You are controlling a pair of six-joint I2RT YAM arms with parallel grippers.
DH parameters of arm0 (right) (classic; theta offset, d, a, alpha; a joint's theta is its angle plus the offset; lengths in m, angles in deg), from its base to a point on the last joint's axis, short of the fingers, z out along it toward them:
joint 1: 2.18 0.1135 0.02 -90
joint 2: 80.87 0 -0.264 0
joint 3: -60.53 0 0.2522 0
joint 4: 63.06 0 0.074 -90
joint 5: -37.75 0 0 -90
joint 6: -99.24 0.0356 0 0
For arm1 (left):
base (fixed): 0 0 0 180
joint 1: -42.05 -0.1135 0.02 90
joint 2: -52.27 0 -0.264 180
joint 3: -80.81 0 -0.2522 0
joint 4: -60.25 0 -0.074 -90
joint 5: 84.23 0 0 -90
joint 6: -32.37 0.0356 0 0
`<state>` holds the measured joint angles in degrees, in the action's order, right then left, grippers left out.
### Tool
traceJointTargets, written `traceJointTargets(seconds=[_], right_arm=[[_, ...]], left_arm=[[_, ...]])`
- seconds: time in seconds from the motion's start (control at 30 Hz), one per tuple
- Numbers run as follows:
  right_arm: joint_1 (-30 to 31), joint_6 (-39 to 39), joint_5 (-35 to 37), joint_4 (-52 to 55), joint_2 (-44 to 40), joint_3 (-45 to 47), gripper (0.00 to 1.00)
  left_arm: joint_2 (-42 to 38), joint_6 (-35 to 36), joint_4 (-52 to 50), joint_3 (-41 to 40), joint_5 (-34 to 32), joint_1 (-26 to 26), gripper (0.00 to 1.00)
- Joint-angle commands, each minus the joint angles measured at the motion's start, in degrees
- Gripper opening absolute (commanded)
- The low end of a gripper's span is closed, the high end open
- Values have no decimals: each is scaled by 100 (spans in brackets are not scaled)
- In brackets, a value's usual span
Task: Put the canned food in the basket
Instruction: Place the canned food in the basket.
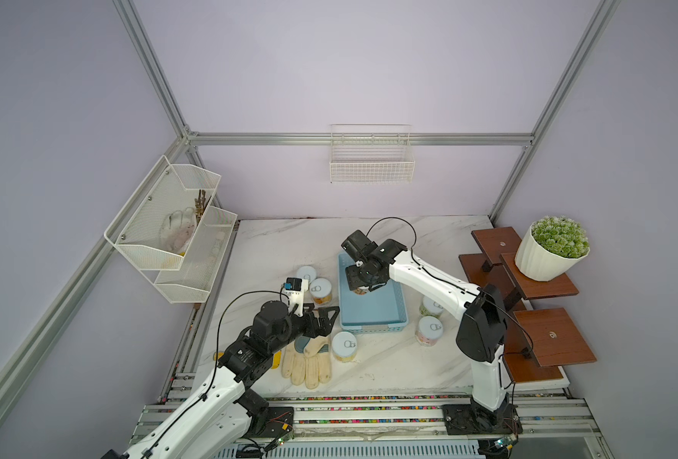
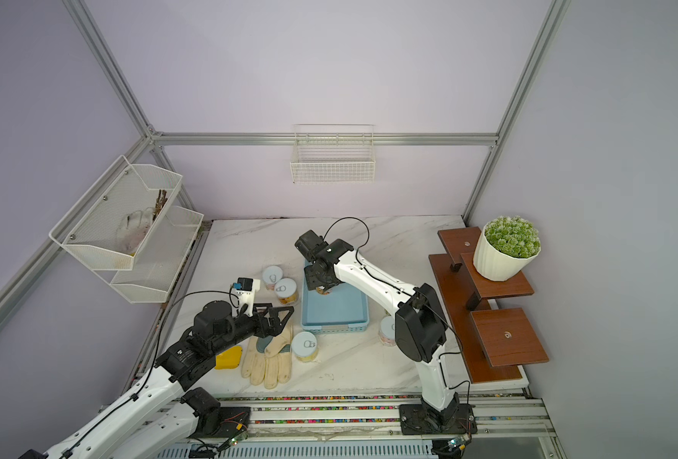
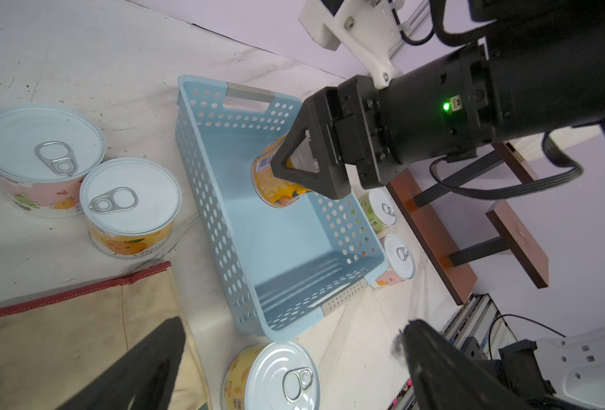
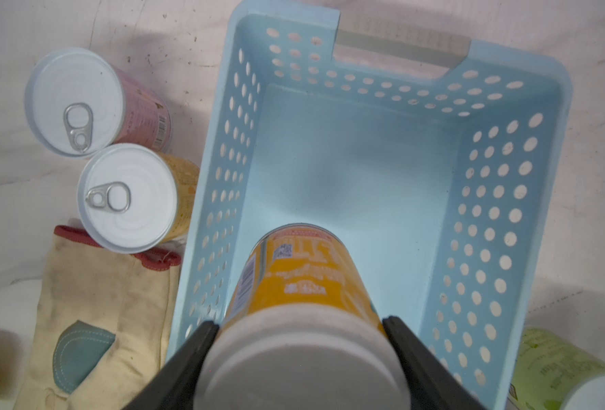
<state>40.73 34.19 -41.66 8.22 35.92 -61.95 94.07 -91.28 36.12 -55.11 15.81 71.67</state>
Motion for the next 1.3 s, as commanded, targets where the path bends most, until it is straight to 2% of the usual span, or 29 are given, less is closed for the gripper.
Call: traceJointTargets(seconds=[0.0, 0.23, 0.53, 1.1, 1.17, 1.27], right_arm=[[-166, -164, -34, -47, 309, -515, 0], [-397, -280, -203, 51, 1173, -1566, 0], [-451, -394, -181, 113, 1994, -2554, 0], [-485, -583, -188, 115, 2714, -3085, 0], [-486, -594, -196, 114, 2781, -3133, 8], [-487, -608, -193, 116, 2860, -3163, 28]], left_arm=[[106, -120, 672, 32, 590, -323, 100], [496, -36, 940, 132, 979, -637, 100], [702, 67, 920, 163, 977, -651, 100], [582, 48, 662, 140, 759, -651, 100], [562, 51, 618, 142, 715, -651, 100], [534, 59, 563, 132, 655, -651, 100]])
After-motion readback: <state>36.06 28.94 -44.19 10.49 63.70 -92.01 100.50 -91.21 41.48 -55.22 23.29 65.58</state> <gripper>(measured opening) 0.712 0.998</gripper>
